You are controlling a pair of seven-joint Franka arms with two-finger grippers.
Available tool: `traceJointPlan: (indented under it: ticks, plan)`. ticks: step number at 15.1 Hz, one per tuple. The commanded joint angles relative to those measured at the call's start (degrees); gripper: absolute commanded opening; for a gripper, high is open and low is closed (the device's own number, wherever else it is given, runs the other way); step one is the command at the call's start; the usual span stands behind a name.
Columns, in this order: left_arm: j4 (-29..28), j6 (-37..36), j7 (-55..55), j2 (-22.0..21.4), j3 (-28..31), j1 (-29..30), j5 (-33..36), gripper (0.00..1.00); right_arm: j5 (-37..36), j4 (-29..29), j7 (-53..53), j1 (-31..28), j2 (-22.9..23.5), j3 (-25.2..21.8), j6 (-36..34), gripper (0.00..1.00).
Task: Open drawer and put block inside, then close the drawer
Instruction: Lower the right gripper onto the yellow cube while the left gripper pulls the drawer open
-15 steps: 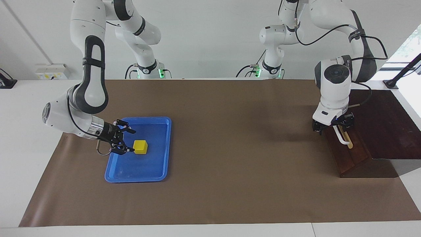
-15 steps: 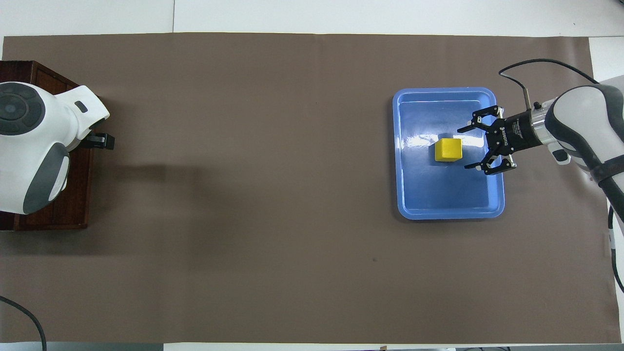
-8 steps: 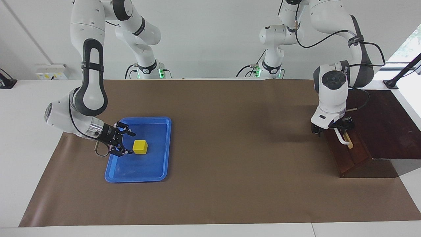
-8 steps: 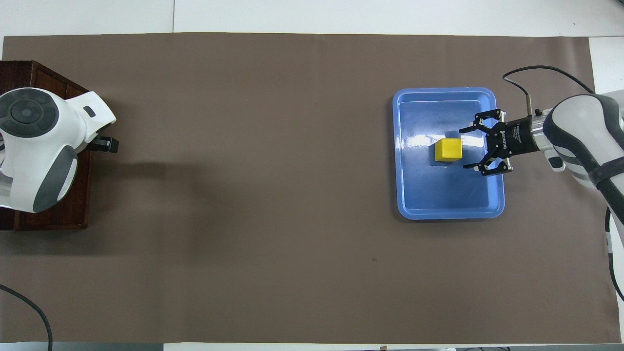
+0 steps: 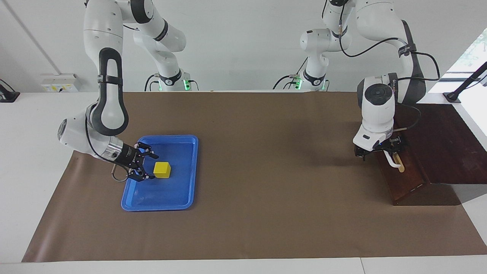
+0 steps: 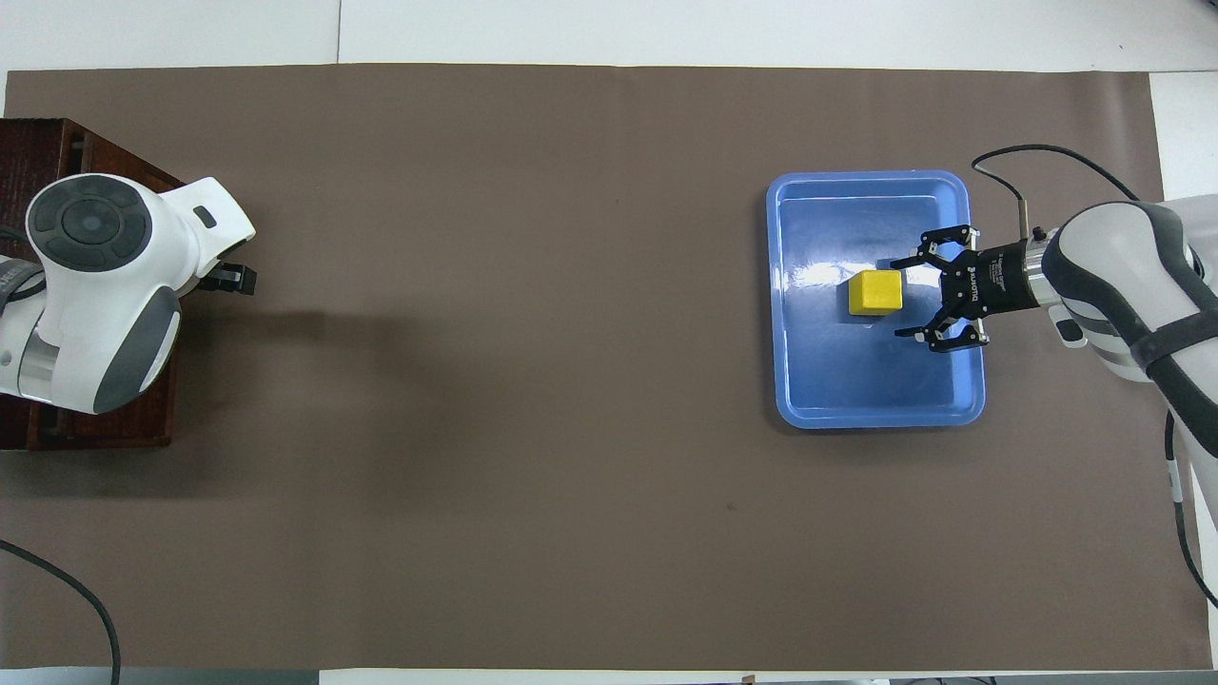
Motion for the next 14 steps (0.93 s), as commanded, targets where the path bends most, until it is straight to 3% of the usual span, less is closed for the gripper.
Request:
traceJointPlan:
  ticks: [1, 14]
  plan:
    - [-0.3, 0.8, -1.3, -0.2, 0.2, -1.9, 0.7, 1.0, 2.1, -3.0, -2.4, 0.1, -1.8, 0.3, 2.0, 0.95]
    - [1.3, -3.3, -5.7, -0.2, 0.2, -8.6, -4.2, 1.0, 2.3, -4.4, -5.4, 0.1, -2.0, 0.3, 3.8, 0.92]
